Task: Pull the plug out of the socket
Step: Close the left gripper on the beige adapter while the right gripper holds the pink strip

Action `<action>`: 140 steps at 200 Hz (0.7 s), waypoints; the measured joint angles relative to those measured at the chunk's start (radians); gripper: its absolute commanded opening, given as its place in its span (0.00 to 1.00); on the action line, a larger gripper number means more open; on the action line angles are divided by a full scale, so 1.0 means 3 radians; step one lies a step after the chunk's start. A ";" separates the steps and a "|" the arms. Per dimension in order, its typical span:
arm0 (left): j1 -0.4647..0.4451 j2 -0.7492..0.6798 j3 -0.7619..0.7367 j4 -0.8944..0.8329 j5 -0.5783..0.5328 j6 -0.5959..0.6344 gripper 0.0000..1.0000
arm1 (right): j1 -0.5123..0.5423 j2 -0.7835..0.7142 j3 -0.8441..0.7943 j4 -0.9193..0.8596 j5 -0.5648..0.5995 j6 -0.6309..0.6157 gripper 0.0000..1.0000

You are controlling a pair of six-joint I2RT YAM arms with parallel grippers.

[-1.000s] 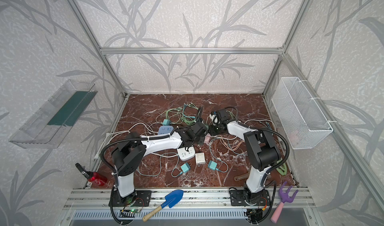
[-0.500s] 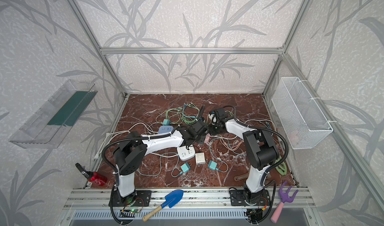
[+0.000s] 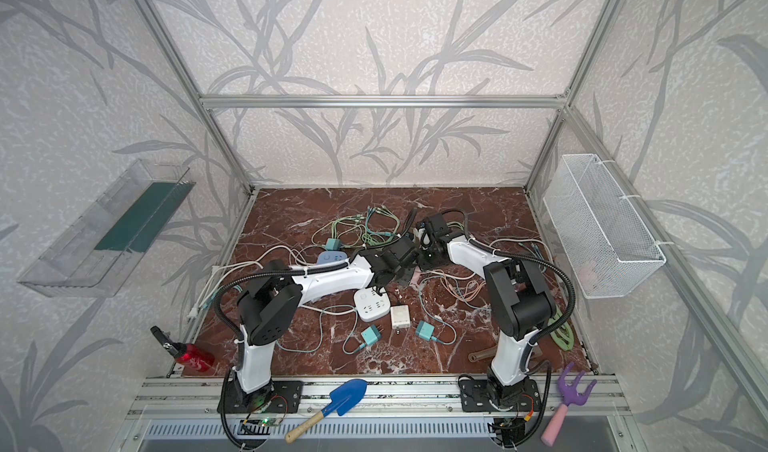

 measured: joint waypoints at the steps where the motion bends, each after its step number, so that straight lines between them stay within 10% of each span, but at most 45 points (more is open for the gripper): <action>1: 0.0001 0.0000 0.0001 0.0000 0.0001 0.0000 0.20 | 0.0001 0.0000 0.0001 -0.0001 0.0000 -0.0001 0.40; 140: 0.0177 -0.0219 -0.0404 0.0467 0.0369 -0.0261 0.20 | 0.0048 0.0058 0.0122 -0.0154 0.0060 -0.0052 0.39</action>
